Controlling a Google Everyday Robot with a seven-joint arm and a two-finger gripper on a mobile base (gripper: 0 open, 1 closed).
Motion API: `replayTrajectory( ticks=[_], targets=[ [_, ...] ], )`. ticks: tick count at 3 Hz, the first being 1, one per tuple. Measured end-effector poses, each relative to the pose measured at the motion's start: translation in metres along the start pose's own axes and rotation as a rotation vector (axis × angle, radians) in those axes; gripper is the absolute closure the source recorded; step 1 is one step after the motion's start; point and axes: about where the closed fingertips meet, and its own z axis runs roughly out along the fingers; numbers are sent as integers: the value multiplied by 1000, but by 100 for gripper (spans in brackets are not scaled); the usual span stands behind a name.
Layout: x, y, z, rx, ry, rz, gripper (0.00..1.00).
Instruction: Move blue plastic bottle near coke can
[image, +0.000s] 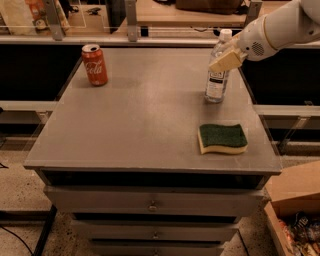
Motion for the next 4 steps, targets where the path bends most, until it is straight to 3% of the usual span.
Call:
replayTrajectory(
  ticks=[2,3,4],
  targets=[
    [0,0,0,0,0,0,100],
    [-21,-7,-4,-10,-58,-14,100],
    [-62,-8,0,-112,-219,-31,100]
  ],
)
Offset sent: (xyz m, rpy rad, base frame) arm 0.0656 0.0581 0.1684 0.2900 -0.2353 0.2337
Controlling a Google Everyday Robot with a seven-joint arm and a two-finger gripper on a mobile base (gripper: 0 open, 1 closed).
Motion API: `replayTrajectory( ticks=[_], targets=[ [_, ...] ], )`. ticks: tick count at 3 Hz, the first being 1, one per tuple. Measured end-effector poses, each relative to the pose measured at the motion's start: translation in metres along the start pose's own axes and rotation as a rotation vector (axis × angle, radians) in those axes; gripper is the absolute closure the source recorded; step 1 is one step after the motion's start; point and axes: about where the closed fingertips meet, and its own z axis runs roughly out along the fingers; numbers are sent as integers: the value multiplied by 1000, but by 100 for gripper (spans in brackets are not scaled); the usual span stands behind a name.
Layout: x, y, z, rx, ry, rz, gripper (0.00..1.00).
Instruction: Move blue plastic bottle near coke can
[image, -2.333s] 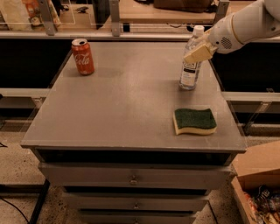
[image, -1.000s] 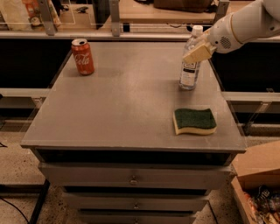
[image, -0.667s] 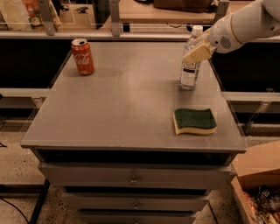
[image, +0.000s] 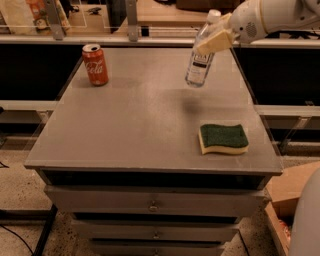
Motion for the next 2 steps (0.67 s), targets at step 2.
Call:
replayTrajectory(
  ticks=[2],
  targets=[
    [-82,-8,-25,-24,-213,-67,100]
  ],
)
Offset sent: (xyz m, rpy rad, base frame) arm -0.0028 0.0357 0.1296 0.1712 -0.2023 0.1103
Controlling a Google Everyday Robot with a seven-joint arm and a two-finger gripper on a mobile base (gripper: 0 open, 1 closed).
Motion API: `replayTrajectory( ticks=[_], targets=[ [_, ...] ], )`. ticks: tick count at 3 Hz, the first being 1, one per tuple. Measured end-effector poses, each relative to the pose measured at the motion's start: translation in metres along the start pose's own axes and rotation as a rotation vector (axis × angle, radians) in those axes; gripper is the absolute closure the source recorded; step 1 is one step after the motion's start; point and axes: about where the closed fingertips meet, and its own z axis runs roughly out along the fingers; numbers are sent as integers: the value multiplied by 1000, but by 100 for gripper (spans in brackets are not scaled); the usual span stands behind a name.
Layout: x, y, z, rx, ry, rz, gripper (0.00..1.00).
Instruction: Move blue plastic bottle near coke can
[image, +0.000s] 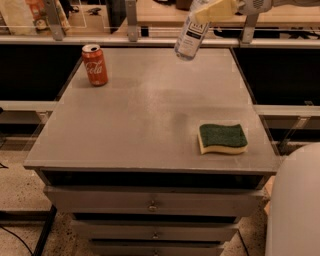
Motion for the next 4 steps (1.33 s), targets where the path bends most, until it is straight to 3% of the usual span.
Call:
replayTrajectory(
  ticks=[1,2,3,4],
  targets=[
    [-30,0,7,55,36,-78,100],
    [-30,11,41,80,137,-135,100],
    [-19,26,83,60,201,-160,100],
    [-9,36,127,9,214,-161,100]
  ],
)
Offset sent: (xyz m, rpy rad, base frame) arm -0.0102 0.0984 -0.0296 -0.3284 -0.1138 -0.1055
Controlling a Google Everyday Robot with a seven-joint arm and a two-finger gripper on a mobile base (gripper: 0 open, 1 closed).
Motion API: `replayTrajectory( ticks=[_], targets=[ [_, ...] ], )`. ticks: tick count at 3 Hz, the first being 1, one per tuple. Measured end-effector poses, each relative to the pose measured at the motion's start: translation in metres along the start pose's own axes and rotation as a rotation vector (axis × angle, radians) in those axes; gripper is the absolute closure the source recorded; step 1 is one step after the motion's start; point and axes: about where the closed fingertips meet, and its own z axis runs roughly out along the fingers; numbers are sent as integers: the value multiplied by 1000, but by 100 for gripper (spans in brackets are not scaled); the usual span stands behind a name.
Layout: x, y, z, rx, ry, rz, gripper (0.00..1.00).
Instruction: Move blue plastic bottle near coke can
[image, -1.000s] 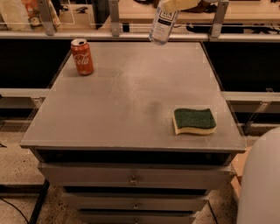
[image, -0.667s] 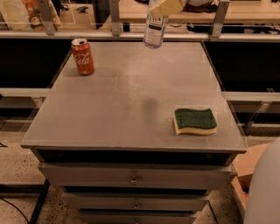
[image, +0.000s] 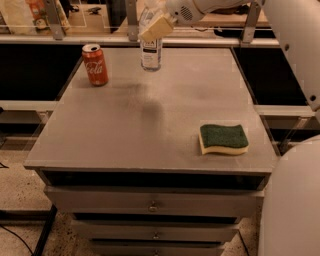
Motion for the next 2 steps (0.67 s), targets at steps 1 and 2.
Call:
replayTrajectory(
  ticks=[1,2],
  targets=[
    [-6,4,35,-43,-23,-3,100],
    [-14,4,53,-67,-51,-10,100]
  ],
)
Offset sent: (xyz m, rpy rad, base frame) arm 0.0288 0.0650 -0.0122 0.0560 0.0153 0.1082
